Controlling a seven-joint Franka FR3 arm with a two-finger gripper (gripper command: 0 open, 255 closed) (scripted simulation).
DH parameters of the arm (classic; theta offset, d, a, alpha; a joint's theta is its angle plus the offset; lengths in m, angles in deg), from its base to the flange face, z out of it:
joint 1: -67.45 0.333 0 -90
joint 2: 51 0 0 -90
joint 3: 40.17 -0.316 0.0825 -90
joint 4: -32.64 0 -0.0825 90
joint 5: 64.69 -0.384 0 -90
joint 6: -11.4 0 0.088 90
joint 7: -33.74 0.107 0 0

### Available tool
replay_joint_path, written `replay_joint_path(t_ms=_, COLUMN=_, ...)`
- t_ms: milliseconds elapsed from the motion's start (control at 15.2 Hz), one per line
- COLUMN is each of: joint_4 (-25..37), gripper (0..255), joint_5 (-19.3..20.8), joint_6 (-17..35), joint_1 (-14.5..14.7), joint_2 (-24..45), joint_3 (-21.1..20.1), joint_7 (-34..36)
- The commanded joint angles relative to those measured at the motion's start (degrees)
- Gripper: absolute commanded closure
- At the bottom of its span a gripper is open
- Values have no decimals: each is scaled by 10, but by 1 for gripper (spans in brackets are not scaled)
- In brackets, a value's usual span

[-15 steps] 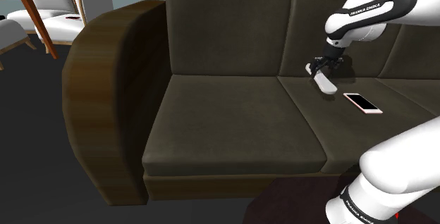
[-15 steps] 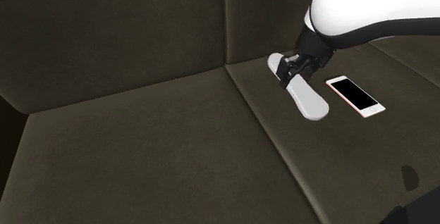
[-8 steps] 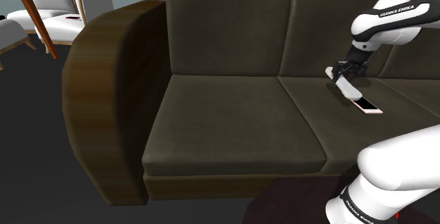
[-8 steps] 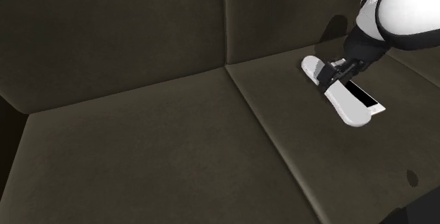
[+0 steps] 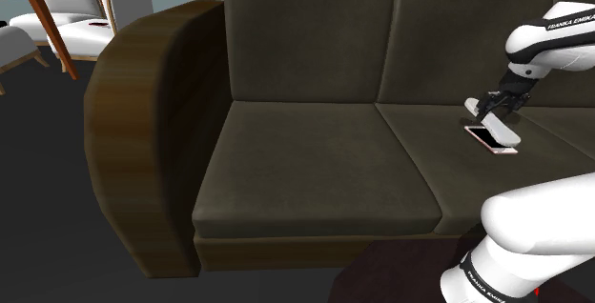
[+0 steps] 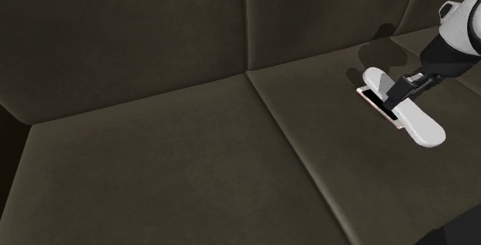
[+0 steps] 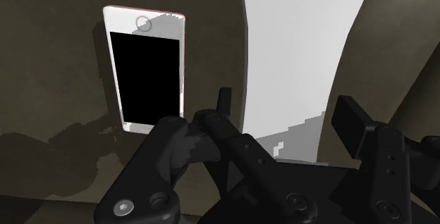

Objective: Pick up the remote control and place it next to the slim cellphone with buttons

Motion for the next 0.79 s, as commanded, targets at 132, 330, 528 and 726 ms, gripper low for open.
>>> replay_joint_path(t_ms=132, joint_4=-24, gripper=255, joint_5=2, joint_6=34, joint_1=-1, joint_2=10, joint_3=10, joint_7=-5)
replay_joint_path(t_ms=330, joint_4=-40, gripper=255, joint_5=3, joint_6=60, joint_1=0, joint_2=20, joint_3=16, joint_7=-7)
replay_joint_path(t_ms=528, joint_4=-55, gripper=255, joint_5=2, joint_6=86, joint_1=2, joint_2=32, joint_3=23, joint_7=-10)
replay_joint_path(t_ms=726, joint_4=-68, gripper=255, joint_5=0, joint_6=113, joint_1=4, joint_2=45, joint_3=31, joint_7=-14)
